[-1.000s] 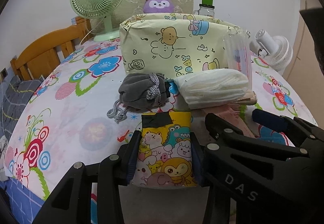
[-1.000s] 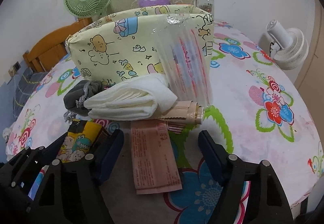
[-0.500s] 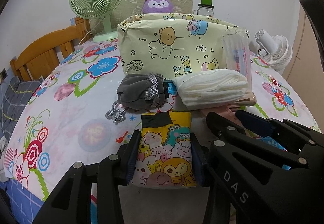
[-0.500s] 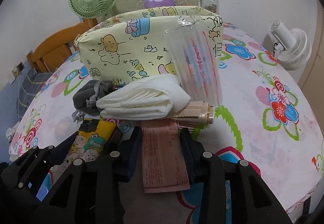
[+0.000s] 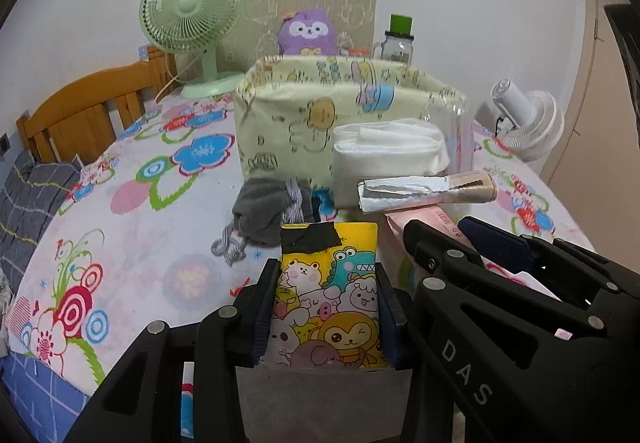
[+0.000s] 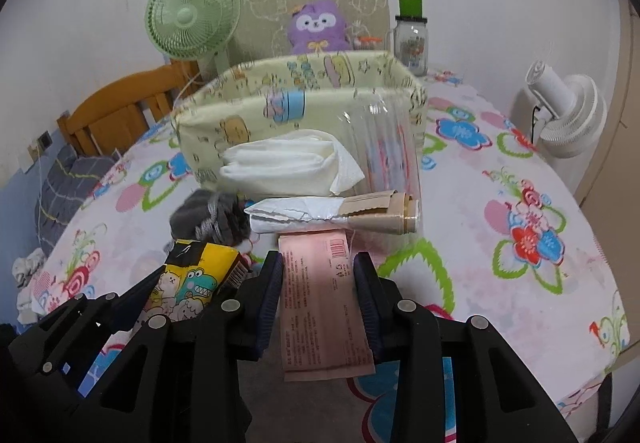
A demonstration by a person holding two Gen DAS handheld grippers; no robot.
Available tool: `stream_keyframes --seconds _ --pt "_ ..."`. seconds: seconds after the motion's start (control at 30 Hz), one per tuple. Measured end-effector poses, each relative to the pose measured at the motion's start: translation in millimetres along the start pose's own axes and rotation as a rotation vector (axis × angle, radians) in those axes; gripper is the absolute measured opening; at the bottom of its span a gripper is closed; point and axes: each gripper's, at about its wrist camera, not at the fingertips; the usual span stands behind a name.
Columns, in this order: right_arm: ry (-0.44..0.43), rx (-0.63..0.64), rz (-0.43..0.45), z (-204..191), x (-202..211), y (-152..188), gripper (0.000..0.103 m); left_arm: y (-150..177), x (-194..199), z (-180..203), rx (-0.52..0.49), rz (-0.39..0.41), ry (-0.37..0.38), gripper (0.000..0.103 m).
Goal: Organize soft objects
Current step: 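Lift pink slip with right gripper while left gripper carries cartoon pack toward basket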
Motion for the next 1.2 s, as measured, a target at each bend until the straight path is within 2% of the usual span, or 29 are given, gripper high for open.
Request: stream_keyframes --seconds 0.33,1.2 --pt "0.000 -0.011 0.055 1 19 -20 0.040 -21 17 2 -0.002 0.052 0.004 0.044" --pt "-0.002 -0.041 0.131 8 48 -70 0.040 -71 38 11 -0.021 0.118 0.014 0.044"
Point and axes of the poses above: each gripper's, at about its wrist camera, not at the fingertips, and x roughly against the way its jaws point, z to its right, y to its underside, and after that the axes turned 5 degrees about y, right-handed
